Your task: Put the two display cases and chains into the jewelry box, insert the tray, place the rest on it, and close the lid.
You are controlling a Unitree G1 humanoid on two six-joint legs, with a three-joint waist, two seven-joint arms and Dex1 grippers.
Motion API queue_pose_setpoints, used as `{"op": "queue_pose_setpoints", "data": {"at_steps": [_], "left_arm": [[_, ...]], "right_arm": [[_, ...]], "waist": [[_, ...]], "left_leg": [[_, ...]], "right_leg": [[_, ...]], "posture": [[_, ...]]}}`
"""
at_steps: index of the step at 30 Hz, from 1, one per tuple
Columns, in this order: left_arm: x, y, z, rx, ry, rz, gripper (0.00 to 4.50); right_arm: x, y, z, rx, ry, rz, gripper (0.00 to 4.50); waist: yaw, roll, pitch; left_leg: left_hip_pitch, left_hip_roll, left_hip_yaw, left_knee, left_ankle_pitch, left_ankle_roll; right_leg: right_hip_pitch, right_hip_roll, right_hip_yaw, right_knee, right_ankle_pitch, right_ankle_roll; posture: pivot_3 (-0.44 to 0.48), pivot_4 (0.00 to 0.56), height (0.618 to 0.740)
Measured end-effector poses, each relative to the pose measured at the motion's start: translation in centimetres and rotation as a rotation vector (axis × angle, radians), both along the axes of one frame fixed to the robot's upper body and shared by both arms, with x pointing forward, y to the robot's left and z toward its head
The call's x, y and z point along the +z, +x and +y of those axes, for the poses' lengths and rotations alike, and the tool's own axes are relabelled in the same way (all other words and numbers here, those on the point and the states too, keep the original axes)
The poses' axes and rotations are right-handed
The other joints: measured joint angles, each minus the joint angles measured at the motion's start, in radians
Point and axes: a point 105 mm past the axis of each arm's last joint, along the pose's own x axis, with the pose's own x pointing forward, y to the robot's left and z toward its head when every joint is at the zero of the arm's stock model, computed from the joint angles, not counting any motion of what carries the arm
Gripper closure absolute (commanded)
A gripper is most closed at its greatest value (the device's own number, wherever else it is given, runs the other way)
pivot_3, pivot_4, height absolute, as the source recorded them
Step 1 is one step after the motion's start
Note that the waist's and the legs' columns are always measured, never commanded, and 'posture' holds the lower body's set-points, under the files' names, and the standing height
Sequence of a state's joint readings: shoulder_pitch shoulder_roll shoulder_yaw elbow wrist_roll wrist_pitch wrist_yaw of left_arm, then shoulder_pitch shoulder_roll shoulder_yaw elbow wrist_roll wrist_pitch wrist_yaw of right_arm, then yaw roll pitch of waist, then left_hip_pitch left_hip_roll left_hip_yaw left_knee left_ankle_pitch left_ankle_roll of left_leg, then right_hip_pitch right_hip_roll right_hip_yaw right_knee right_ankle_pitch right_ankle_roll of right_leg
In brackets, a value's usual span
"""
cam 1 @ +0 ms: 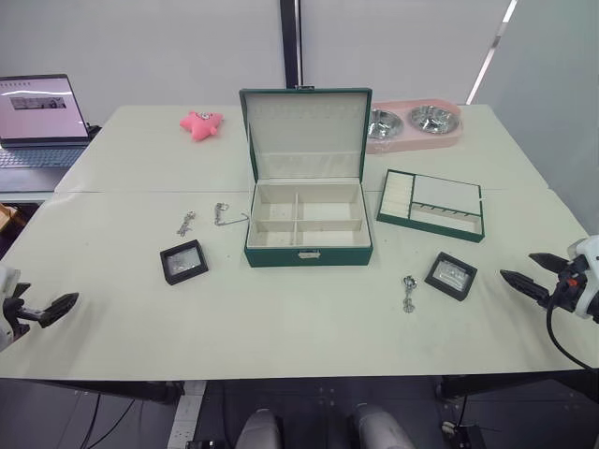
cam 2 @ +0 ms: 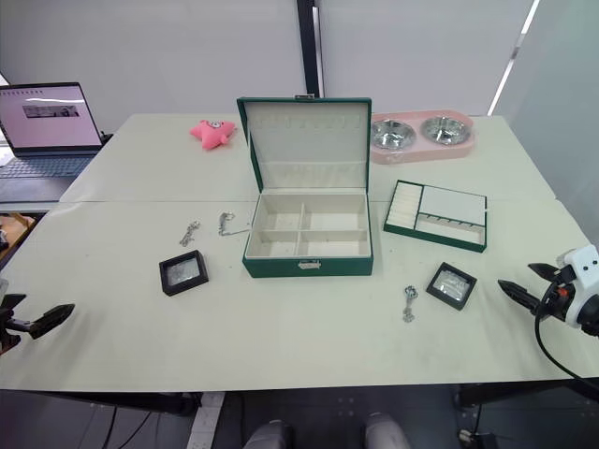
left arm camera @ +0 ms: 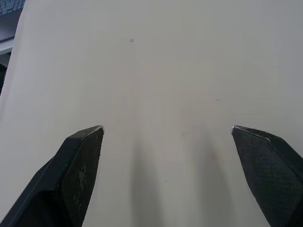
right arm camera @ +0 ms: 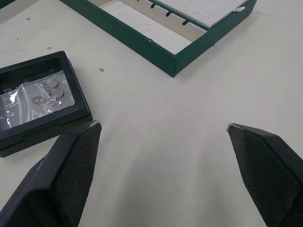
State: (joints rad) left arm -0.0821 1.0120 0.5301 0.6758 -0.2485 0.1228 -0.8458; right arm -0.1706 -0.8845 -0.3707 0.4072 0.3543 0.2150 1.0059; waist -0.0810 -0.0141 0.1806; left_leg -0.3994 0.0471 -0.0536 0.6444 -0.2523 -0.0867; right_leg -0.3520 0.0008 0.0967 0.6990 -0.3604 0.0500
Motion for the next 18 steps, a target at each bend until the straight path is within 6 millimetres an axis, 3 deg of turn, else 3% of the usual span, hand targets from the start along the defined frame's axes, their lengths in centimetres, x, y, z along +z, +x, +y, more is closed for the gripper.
{"op": "queue_pose_setpoints", "data": {"at_steps": [7,10,14,18], "left_arm": [[0.4,0.6,-1.1,-0.067,0.006,0.002,0.03],[1.1,1.1,-2.5,-0.136,-0.013,-0.008,0.03],[2.0,1.6,-6.0,-0.318,-0.050,0.012,0.03],[2.2,1.8,-8.4,-0.463,-0.069,0.065,0.03]], "right_arm": [[0.1,0.1,0.1,0.003,0.002,-0.003,0.00],[1.0,0.3,1.1,0.039,0.021,-0.017,0.00],[4.5,0.8,6.1,0.220,0.117,-0.089,0.00],[8.0,0.3,13.5,0.499,0.174,-0.138,0.00]], "waist": [[0.000,0.000,0.000],[0.000,0.000,0.000],[-0.003,0.001,0.000],[-0.001,0.001,0.000]], "left_leg": [[0.000,0.000,0.000,0.000,0.000,0.000],[0.000,0.000,0.000,0.000,0.000,0.000],[0.000,0.001,0.000,0.000,0.000,0.000],[0.000,0.001,-0.001,0.001,0.000,0.000]], "right_leg": [[0.000,0.000,0.000,0.000,0.000,0.000],[0.000,0.000,0.000,0.001,0.000,0.000],[0.000,0.001,0.000,0.002,0.000,0.000],[0.000,0.002,0.000,0.002,0.000,0.000]], "posture": [[0.000,0.150,0.740],[0.000,0.150,0.740],[0.000,0.150,0.740],[0.000,0.150,0.740]]}}
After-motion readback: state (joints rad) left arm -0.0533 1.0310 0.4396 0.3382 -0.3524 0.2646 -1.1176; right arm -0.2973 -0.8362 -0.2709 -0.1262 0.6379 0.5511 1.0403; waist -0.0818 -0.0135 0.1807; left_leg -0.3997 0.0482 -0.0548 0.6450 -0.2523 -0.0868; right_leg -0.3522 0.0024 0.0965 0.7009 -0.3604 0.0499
